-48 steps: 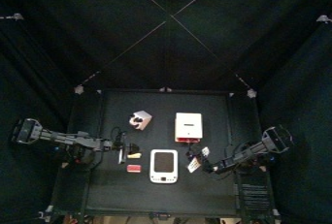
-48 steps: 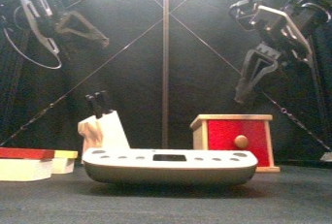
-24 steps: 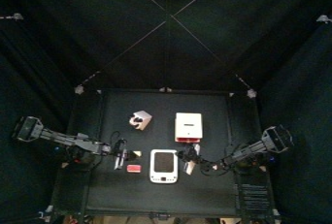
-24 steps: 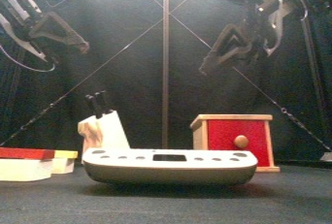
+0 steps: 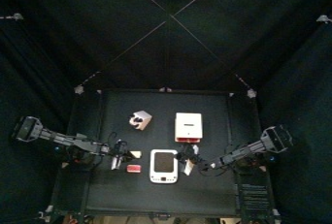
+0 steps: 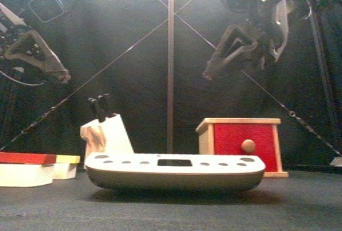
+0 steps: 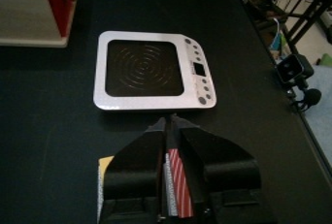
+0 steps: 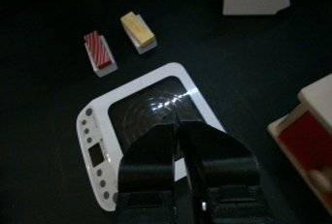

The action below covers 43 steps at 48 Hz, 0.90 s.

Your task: Grab egg sushi

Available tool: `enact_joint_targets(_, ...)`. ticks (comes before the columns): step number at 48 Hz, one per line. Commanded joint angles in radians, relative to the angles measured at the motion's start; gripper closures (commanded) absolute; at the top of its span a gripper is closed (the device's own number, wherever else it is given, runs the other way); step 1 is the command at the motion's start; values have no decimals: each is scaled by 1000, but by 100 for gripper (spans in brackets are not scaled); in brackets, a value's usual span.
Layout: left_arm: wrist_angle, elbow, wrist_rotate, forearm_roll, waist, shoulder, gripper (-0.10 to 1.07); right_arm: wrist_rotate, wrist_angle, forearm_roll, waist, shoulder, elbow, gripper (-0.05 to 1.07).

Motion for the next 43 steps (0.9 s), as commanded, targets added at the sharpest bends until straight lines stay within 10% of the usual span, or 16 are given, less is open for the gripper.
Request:
enact_joint_targets(1, -5, 0, 2, 12, 2, 0, 33, -2, -2, 9, -3, -2, -38, 80)
enact_joint_targets(43, -5, 78, 2, 40, 132, 69, 24, -2, 0, 26, 17, 25, -57, 80)
